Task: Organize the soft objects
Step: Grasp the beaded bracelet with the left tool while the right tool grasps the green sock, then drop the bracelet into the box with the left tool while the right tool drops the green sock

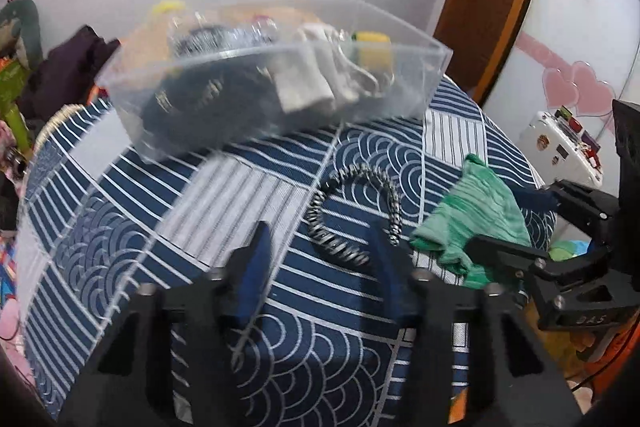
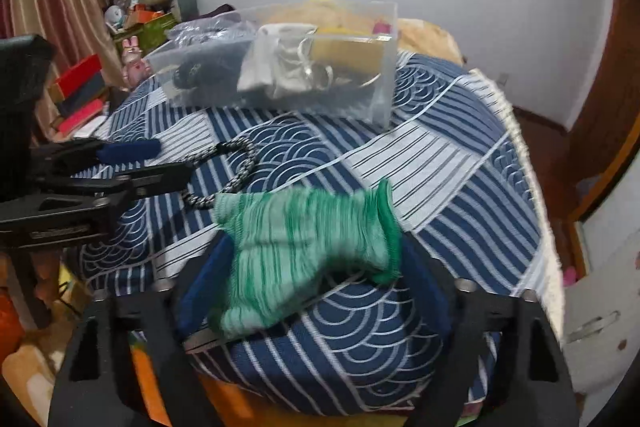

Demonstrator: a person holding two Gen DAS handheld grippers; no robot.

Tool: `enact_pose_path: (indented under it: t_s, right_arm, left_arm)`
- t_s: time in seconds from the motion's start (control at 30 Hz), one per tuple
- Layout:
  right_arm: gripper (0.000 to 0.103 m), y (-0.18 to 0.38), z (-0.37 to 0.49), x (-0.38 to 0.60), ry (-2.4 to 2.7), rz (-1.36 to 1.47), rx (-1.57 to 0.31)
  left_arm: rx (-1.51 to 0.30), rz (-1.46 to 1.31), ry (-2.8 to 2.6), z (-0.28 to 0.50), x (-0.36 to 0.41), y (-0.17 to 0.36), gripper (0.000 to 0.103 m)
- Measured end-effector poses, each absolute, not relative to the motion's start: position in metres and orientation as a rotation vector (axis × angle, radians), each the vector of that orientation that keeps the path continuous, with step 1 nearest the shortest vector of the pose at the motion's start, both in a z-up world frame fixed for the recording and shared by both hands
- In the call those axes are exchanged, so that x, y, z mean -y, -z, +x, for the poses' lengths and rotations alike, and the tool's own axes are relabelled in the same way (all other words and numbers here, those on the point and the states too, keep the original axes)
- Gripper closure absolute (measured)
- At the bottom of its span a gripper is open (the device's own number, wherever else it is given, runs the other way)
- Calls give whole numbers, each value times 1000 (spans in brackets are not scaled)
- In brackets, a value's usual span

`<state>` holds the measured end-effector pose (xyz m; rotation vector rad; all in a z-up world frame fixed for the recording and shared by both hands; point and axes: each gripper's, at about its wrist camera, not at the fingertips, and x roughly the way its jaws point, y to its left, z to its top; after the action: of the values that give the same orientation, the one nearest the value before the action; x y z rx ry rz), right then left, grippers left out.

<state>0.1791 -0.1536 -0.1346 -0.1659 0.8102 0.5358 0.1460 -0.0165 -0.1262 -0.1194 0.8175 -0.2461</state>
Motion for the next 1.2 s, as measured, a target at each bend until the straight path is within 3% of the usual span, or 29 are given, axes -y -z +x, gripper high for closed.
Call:
enact_pose_path:
  t_s: [0.07,0.17,0.27,1.2]
  right_arm:
    - [53,135,176,151,-544,-168,-798]
    - [71,131,170,149,-553,-176,-771]
    - [79,127,170,150,-554,-162,-757]
    - [80,43,217,123,-560,-65,-511]
  left_arm:
    - [-818,-127,245,147,17,129,68]
    - [-813,-134,261,146,17,127,82]
    - [-813,-144,269,145,14,126,94]
    - [-468,-196,91,159,-49,22,97]
